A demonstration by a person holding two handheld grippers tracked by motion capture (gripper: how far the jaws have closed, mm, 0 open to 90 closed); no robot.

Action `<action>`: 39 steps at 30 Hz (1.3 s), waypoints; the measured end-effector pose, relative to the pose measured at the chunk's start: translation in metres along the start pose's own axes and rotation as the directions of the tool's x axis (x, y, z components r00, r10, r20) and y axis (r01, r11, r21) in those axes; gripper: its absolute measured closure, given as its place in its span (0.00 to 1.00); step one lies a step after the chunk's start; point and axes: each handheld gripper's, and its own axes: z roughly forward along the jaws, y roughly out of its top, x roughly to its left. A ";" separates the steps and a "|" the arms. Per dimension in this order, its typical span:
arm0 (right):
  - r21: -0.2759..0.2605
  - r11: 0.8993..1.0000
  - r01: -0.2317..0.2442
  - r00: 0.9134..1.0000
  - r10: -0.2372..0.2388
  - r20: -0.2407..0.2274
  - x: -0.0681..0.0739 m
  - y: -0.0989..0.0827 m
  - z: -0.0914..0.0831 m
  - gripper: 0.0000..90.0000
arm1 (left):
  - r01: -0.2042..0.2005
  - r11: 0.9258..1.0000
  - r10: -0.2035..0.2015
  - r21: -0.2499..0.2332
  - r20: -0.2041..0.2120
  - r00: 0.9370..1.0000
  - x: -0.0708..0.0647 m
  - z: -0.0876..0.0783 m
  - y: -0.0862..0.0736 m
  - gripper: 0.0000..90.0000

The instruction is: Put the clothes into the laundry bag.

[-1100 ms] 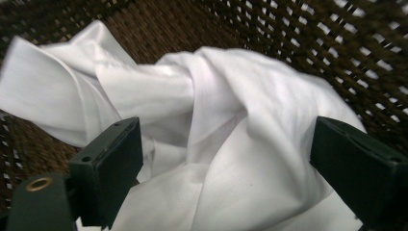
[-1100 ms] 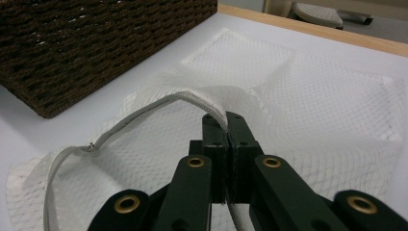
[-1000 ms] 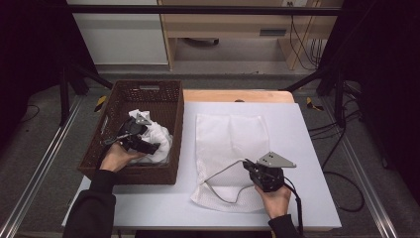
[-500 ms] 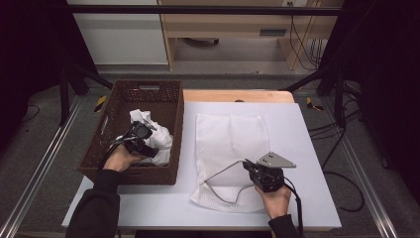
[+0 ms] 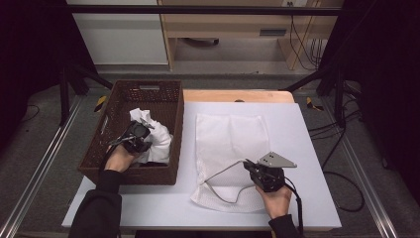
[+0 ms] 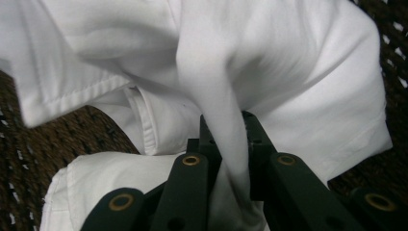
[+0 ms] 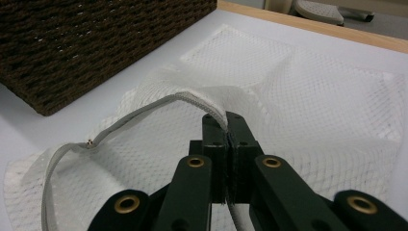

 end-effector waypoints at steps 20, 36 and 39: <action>-0.003 1.000 -0.005 1.000 0.005 0.000 0.000 0.000 0.000 0.98 | 0.155 0.802 -0.263 -0.577 -0.108 0.959 0.015 -0.058 -0.024 0.92; -0.005 1.000 -0.008 1.000 0.008 -0.001 -0.001 0.000 0.000 0.98 | 0.161 0.571 -0.355 -0.805 -0.065 0.932 0.019 -0.133 -0.027 0.92; -0.006 1.000 -0.007 1.000 0.007 0.000 -0.001 0.000 0.000 0.98 | 0.161 0.530 -0.364 -0.832 -0.052 0.930 0.019 -0.150 -0.029 0.92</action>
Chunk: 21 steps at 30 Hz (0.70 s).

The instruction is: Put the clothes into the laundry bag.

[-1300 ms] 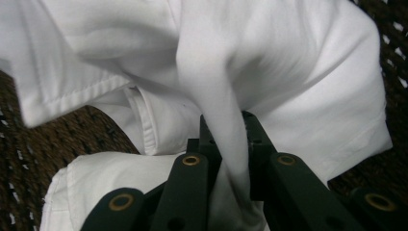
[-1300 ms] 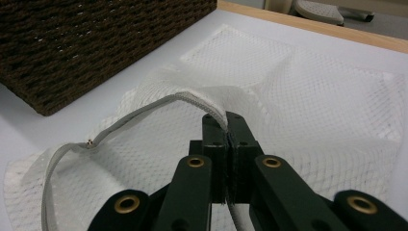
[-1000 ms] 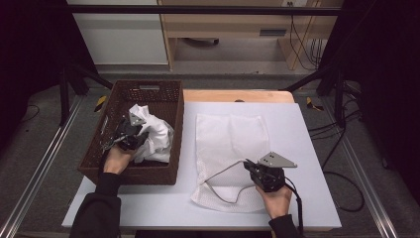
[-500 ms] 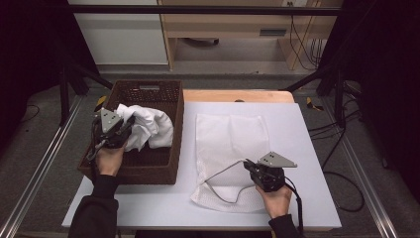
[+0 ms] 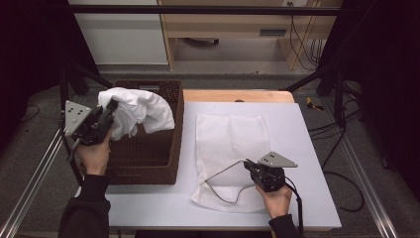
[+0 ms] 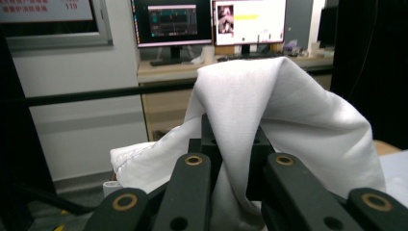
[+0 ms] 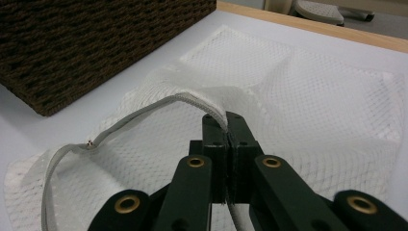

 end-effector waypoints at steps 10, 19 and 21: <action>0.001 1.000 -0.002 1.000 0.002 0.000 0.000 0.000 0.000 0.98 | 0.045 0.997 -0.038 -0.068 0.095 0.995 -0.005 -0.031 0.030 0.92; 0.002 1.000 -0.003 1.000 0.003 0.003 -0.001 0.000 0.001 0.98 | 0.033 0.994 -0.008 -0.105 0.232 0.973 -0.037 -0.051 0.040 0.92; 0.003 1.000 -0.005 1.000 0.005 0.003 -0.001 0.000 0.001 0.98 | 0.026 0.994 0.003 -0.104 0.274 0.962 -0.045 -0.055 0.041 0.92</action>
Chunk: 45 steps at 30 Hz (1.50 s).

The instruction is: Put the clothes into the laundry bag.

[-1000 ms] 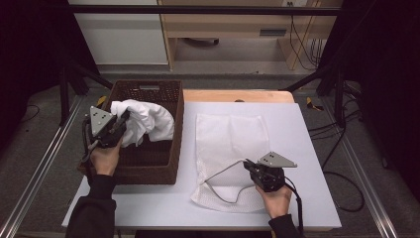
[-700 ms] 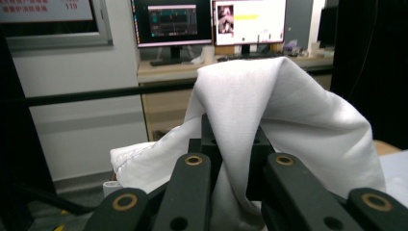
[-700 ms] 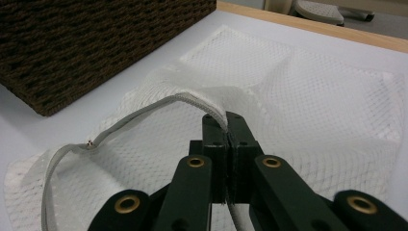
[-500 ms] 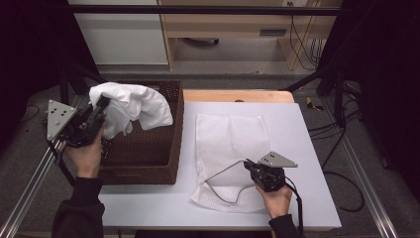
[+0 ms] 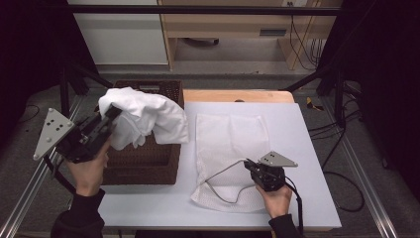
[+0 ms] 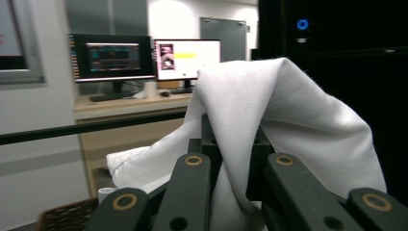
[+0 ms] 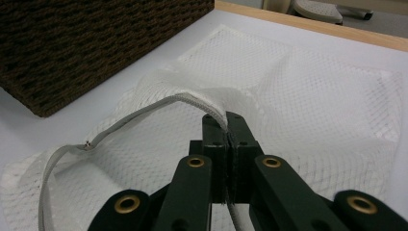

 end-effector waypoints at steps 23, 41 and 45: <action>0.005 0.999 -0.033 0.999 0.033 0.021 -0.005 0.000 0.006 0.98 | -0.021 0.994 -0.018 0.108 0.351 0.936 -0.089 -0.006 -0.036 0.92; 0.016 0.999 -0.047 0.998 0.046 0.037 -0.007 -0.003 0.010 0.98 | -0.099 0.952 -0.062 0.291 0.497 0.866 -0.139 0.023 -0.092 0.92; 0.020 0.999 -0.046 0.998 0.045 0.037 -0.006 -0.003 0.010 0.98 | -0.136 0.935 -0.055 0.329 0.510 0.858 -0.154 0.035 -0.107 0.92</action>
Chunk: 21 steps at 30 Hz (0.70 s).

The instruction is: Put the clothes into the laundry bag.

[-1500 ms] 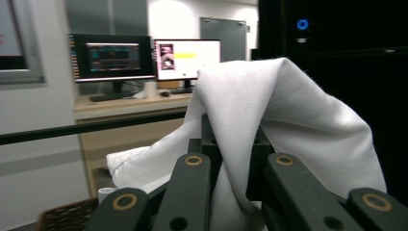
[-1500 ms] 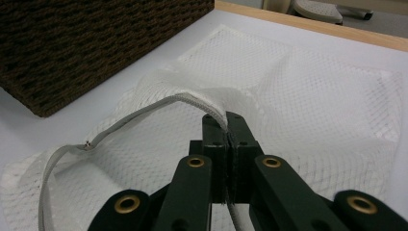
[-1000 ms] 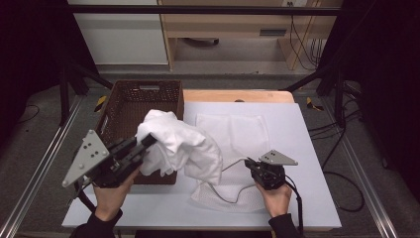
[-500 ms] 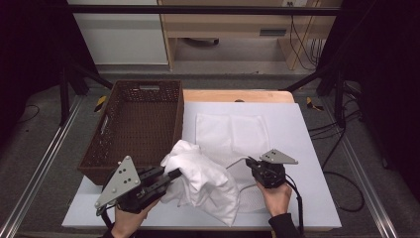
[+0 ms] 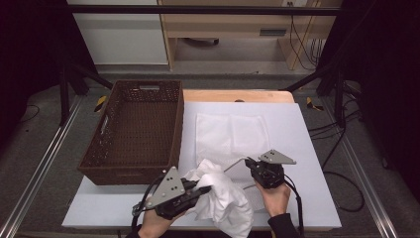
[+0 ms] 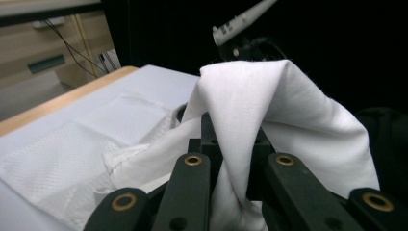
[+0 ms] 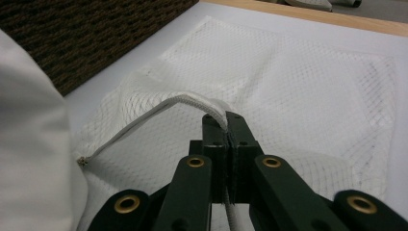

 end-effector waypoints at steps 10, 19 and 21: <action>0.008 1.000 0.003 1.000 -0.003 -0.005 0.002 -0.001 0.002 0.98 | 0.013 0.992 -0.014 0.127 0.007 1.000 0.002 0.057 -0.017 0.92; 0.009 1.000 -0.003 1.000 0.003 -0.004 0.000 -0.003 0.003 0.98 | -0.019 0.975 0.022 0.223 -0.010 1.000 0.000 0.097 -0.029 0.92; 0.009 1.000 -0.005 1.000 0.005 -0.005 -0.001 -0.003 0.002 0.98 | -0.016 0.970 0.019 0.243 -0.008 1.000 0.000 0.104 -0.034 0.91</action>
